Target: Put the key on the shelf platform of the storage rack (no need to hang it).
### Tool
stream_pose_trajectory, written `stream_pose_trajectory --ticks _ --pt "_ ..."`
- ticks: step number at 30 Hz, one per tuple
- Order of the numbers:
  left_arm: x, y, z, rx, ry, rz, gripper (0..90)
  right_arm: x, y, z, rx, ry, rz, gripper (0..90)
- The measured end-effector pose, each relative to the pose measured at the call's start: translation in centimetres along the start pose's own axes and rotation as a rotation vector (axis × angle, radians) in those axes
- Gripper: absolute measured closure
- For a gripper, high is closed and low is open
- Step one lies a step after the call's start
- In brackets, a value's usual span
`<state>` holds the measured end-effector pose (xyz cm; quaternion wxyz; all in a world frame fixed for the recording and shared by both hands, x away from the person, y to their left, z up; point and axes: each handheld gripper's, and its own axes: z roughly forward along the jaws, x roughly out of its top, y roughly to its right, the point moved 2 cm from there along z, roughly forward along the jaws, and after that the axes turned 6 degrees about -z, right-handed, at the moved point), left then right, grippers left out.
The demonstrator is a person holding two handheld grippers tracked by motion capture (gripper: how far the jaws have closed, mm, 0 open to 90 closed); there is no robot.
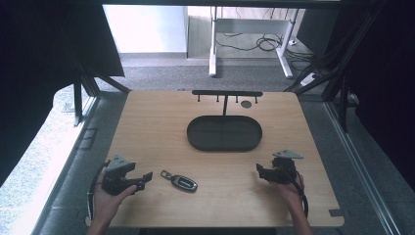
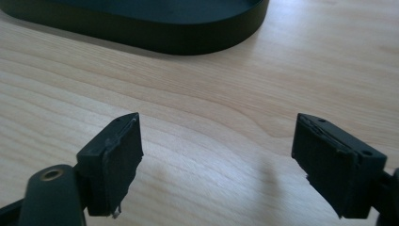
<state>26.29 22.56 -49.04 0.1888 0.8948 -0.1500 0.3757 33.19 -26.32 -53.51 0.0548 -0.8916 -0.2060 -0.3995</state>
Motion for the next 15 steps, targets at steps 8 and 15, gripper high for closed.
stream_pose_trajectory --ticks 8,15 --pt "-0.06 0.02 -0.04 -0.002 -0.001 0.001 22.6 -0.09 0.63 -1.45 0.044 0.032 -0.018 23.8" --pt "-0.07 -0.15 -0.01 0.001 -0.004 -0.001 22.6 0.28 0.17 -1.6 0.068 0.032 -0.045 27.3"
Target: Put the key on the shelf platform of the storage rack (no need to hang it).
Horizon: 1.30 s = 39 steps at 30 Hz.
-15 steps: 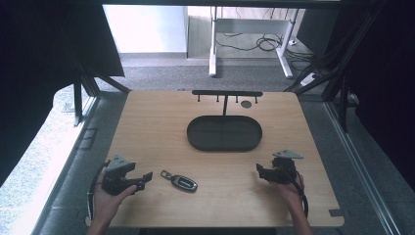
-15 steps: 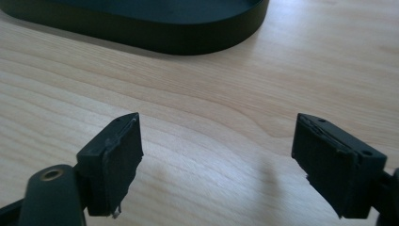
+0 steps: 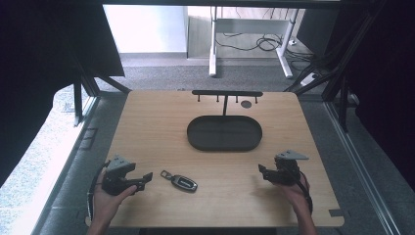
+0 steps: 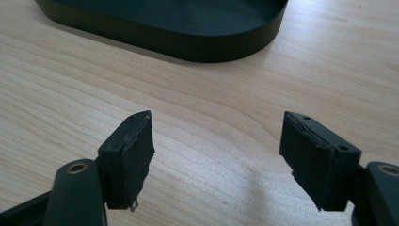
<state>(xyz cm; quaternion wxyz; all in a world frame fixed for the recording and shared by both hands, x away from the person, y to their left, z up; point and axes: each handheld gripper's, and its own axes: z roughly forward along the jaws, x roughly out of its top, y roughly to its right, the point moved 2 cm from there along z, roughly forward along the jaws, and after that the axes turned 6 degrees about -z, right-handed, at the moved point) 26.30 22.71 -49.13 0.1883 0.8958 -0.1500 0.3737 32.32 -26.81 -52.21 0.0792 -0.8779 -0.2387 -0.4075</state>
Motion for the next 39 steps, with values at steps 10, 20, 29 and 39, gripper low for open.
stream_pose_trajectory --ticks 10,20,29,39 --pt "-0.1 0.2 0.3 -0.005 -0.012 0.003 22.6 0.3 -0.5 -0.3 0.031 0.013 -0.012 29.6" --pt "-0.1 0.2 0.3 -0.004 -0.012 0.003 22.6 0.7 -1.1 -0.5 0.063 0.01 -0.037 33.7" --pt "0.0 -0.1 0.1 -0.004 -0.01 -0.008 22.5 1.5 -1.6 -0.8 0.083 0.0 -0.055 34.2" --pt "0.0 -0.3 0.0 -0.009 -0.007 -0.006 22.5 4.2 -3.8 -1.8 0.14 -0.032 -0.136 34.8"
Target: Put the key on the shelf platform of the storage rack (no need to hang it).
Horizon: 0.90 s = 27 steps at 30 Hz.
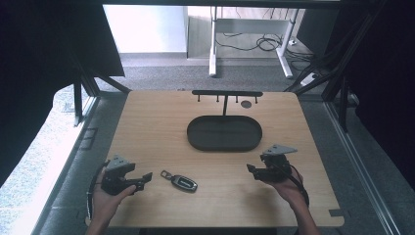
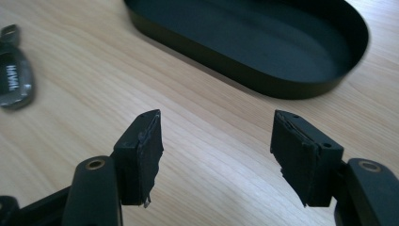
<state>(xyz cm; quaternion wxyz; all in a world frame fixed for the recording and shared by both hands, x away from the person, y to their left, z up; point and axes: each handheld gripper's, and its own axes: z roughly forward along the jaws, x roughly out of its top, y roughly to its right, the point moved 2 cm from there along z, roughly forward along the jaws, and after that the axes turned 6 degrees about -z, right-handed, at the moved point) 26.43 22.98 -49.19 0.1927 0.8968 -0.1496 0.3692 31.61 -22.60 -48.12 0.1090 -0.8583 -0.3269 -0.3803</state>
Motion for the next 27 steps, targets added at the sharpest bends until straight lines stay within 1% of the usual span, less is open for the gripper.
stream_pose_trajectory --ticks 1,4,6,7,8,10,14,15,16,18,19,22,27 --pt "0.0 -0.1 0.0 0.001 0.0 -0.003 22.5 0.7 -0.5 0.0 0.018 -0.011 -0.021 34.8" --pt "0.0 -0.1 0.0 0.002 -0.001 -0.007 22.5 1.5 -1.1 0.0 0.038 -0.023 -0.041 34.8" --pt "0.0 -0.1 0.0 0.002 -0.002 -0.003 22.5 2.1 -1.4 0.0 0.046 -0.031 -0.046 34.8" --pt "0.0 -0.1 0.0 0.002 -0.002 -0.003 22.5 2.1 -1.4 0.0 0.046 -0.031 -0.046 34.8" --pt "0.0 -0.1 0.0 0.002 -0.003 -0.002 22.5 2.7 -1.7 0.1 0.053 -0.036 -0.054 34.8" --pt "0.0 -0.1 0.0 0.002 -0.003 -0.005 22.5 3.2 -2.0 0.1 0.061 -0.043 -0.062 34.8" --pt "0.0 -0.2 0.0 0.003 -0.001 -0.007 22.5 4.1 -2.6 0.2 0.079 -0.051 -0.085 34.8" --pt "0.0 -0.2 0.0 0.003 -0.001 -0.007 22.5 4.1 -2.6 0.2 0.079 -0.051 -0.085 34.8" --pt "0.0 -0.2 0.0 0.004 -0.003 -0.007 22.5 4.6 -3.0 0.2 0.079 -0.06 -0.107 34.9" --pt "-0.1 -0.1 0.1 0.002 -0.005 -0.008 22.5 5.1 -3.4 0.3 0.082 -0.065 -0.123 35.1" --pt "-0.1 -0.1 0.1 0.002 -0.005 -0.008 22.5 5.1 -3.4 0.3 0.082 -0.065 -0.123 35.1" --pt "-0.1 -0.1 0.2 0.002 -0.009 -0.003 22.5 6.0 -4.3 0.7 0.102 -0.086 -0.145 35.1" --pt "-0.1 -0.2 0.1 0.002 -0.007 -0.005 22.5 6.9 -5.2 1.3 0.125 -0.111 -0.167 35.2"
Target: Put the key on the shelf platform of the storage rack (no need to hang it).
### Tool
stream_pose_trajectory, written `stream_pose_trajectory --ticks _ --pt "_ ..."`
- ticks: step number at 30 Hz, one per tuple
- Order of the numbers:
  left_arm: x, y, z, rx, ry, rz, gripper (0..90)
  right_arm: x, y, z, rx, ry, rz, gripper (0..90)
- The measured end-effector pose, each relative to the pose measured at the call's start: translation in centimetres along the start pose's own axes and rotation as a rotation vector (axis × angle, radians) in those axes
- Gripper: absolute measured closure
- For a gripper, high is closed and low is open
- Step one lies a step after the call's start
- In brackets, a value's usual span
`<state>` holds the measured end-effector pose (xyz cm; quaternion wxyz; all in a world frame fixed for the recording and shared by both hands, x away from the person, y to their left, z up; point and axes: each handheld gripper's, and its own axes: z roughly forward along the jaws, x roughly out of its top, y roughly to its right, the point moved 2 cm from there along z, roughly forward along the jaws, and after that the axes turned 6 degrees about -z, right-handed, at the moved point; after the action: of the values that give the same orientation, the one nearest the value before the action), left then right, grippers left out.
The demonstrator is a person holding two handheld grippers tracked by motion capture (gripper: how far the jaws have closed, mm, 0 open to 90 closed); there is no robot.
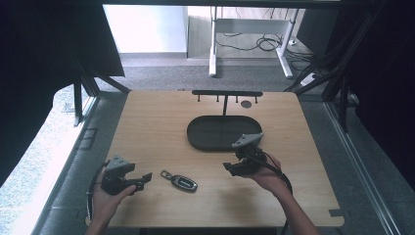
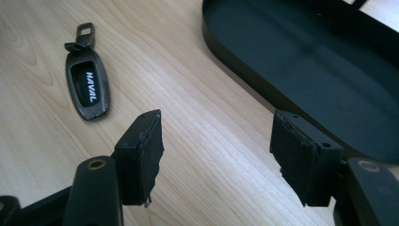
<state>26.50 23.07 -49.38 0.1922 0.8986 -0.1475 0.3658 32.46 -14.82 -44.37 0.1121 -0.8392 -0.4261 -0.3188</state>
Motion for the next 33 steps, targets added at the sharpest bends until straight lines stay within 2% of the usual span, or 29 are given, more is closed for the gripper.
stream_pose_trajectory --ticks 16,33 --pt "0.0 0.1 0.1 -0.001 -0.007 0.001 22.4 1.6 -1.8 2.0 0.064 -0.034 -0.06 35.9" --pt "-0.1 0.0 0.1 -0.001 -0.008 0.002 22.4 3.4 -3.6 3.6 0.122 -0.06 -0.103 36.0"
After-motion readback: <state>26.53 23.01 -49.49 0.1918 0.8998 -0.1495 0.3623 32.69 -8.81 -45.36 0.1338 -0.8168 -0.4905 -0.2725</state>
